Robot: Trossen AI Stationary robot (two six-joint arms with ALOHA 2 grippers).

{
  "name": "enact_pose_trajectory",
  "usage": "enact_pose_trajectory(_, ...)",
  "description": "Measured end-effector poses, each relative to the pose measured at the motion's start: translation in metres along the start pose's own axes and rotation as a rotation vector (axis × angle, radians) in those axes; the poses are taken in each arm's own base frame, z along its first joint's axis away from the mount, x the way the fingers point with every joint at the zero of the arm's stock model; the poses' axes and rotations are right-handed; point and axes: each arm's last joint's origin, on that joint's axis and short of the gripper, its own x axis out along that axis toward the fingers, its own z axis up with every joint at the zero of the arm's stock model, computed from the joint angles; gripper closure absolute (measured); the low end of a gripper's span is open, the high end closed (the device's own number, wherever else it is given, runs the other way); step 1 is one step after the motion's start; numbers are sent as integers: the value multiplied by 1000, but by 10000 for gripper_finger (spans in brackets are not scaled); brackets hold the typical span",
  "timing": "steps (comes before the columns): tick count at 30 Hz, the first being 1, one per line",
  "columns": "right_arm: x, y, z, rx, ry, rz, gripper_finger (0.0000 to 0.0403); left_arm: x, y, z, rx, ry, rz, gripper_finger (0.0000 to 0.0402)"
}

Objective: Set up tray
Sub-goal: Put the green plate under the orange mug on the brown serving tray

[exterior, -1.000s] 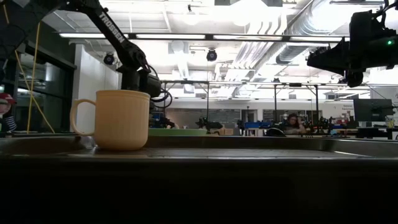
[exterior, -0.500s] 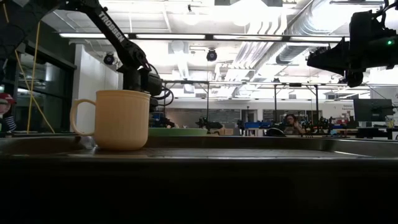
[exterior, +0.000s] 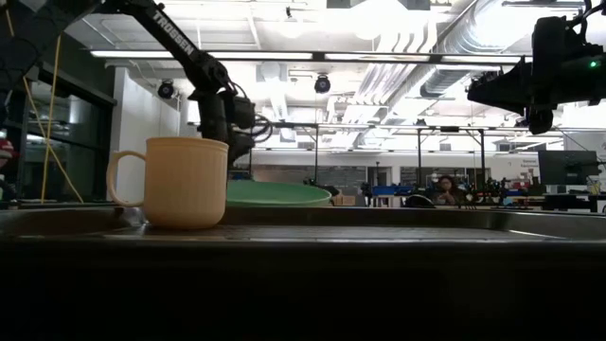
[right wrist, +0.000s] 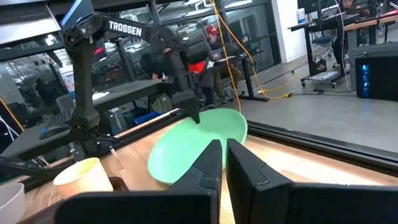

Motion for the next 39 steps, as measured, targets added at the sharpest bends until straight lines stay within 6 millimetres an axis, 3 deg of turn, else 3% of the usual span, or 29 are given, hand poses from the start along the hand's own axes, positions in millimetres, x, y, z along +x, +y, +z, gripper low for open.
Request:
enact_pose_trajectory(11,0,0,0,-4,0,0,402,-48,1,19,22,-51,-31,388)
enact_pose_trajectory(18,0,0,0,-4,1,0,402,-66,-1,22,29,-60,-43,388)
enact_pose_trajectory(33,0,0,0,-11,0,0,402,-71,-6,21,57,-50,-150,388)
enact_pose_trajectory(39,0,0,0,-16,1,0,402,-69,-17,17,83,-17,-185,388)
